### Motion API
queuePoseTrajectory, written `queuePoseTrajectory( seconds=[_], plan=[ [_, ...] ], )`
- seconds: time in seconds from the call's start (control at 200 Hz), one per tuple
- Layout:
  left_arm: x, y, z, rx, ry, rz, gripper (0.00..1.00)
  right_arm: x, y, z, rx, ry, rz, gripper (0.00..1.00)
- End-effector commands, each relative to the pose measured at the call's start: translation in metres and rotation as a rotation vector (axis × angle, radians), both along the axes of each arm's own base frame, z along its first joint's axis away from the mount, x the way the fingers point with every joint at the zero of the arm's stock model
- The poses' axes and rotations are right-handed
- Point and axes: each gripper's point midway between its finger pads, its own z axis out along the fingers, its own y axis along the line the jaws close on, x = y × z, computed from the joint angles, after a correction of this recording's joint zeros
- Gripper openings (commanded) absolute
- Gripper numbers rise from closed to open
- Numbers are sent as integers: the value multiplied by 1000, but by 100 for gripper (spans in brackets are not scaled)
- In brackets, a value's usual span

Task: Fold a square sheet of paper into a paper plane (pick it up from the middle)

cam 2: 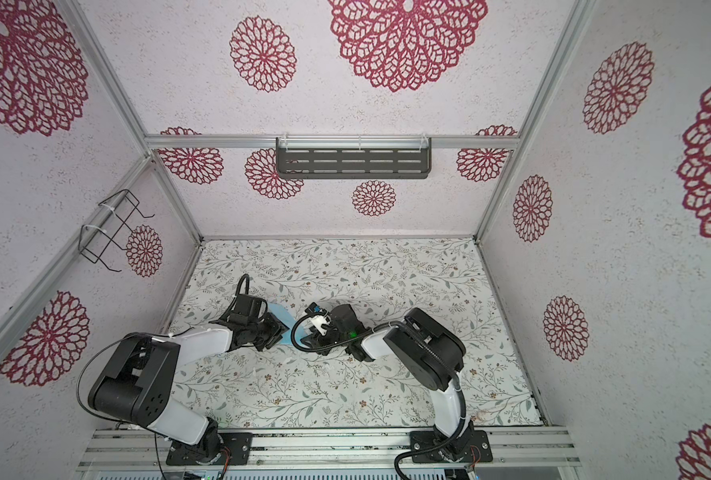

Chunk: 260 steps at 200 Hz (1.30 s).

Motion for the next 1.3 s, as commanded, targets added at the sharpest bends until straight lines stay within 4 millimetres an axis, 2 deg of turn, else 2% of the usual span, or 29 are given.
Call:
queuePoseTrajectory(
  seconds=[0.0, 0.08, 0.205, 0.56, 0.946, 1.146, 1.296],
  plan=[
    [-25, 9, -27, 60, 123, 5, 42, 7, 11, 33, 56, -207, 4, 52],
    [-25, 9, -27, 59, 124, 4, 42, 2, 15, 34, 60, -266, 26, 50],
    [-26, 8, -27, 58, 126, 2, 42, 5, 19, 31, 51, -289, 23, 45],
    [-26, 7, -28, 55, 127, -8, 42, 6, 27, 17, 29, -278, 35, 37],
    [-27, 7, -28, 55, 124, -7, 42, 5, 30, 11, 26, -249, 50, 21],
    [-26, 7, -25, 54, 120, -8, 42, 6, 32, 8, 22, -232, 48, 18],
    [-26, 7, -22, 57, 115, -11, 41, 8, 32, 4, 15, -223, 39, 19]
  ],
)
